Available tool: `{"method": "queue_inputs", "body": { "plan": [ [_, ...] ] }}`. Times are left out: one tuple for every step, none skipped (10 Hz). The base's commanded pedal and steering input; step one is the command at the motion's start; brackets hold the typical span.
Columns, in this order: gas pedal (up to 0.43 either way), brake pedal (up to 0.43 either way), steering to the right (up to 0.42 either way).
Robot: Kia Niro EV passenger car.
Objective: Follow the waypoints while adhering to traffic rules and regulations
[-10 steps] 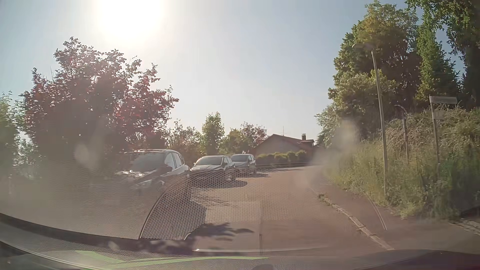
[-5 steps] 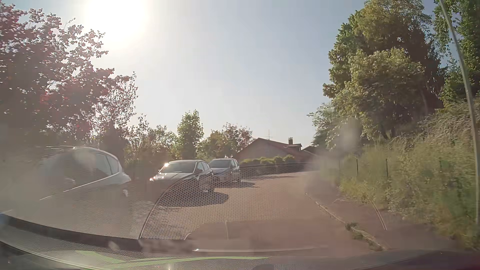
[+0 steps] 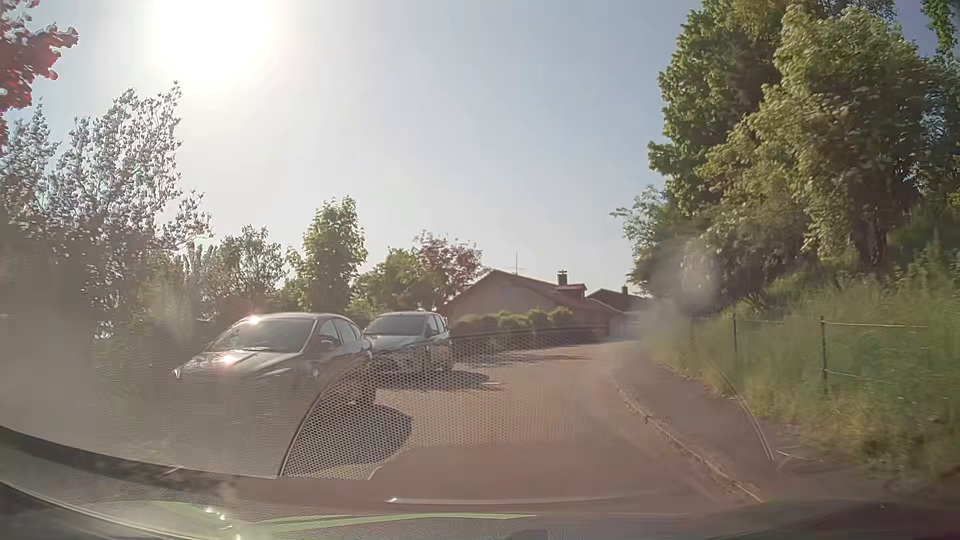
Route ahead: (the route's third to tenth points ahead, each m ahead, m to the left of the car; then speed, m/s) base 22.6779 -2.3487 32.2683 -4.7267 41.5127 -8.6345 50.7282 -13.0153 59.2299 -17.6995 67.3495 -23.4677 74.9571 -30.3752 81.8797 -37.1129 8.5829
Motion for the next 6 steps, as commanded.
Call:
{"method": "queue_inputs", "body": {
  "plan": [
    [0.13, 0.0, 0.038],
    [0.13, 0.0, 0.041],
    [0.13, 0.0, 0.041],
    [0.13, 0.0, 0.043],
    [0.13, 0.0, 0.046],
    [0.13, 0.0, 0.046]
  ]
}}
